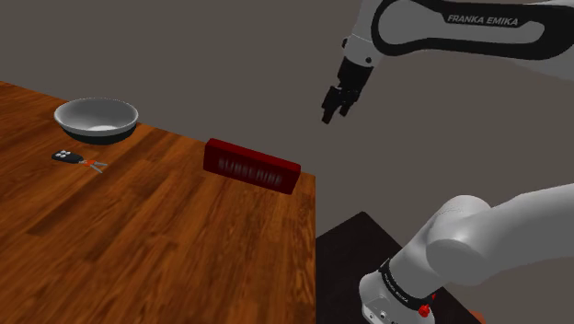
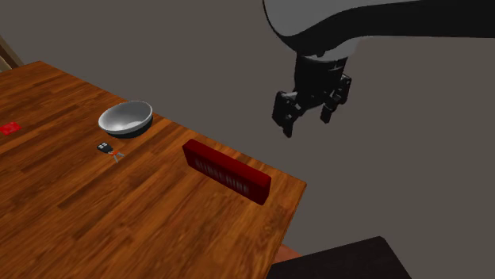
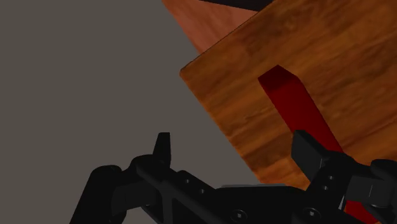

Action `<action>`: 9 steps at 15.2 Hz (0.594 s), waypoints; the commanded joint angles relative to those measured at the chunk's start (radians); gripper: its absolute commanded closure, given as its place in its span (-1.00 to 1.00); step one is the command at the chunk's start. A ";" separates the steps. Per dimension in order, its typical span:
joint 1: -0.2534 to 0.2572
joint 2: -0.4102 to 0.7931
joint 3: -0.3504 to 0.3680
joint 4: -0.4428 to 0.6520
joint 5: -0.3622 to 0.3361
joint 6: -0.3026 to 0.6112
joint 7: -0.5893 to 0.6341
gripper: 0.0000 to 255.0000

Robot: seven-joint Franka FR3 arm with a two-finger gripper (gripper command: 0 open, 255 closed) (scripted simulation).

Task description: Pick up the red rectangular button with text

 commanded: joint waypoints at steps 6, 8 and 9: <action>0.091 0.219 0.027 0.054 0.026 0.112 -0.127 -1.00; 0.109 0.278 0.041 0.074 0.033 0.137 -0.143 -1.00; 0.118 0.307 0.049 0.084 0.036 0.149 -0.152 -1.00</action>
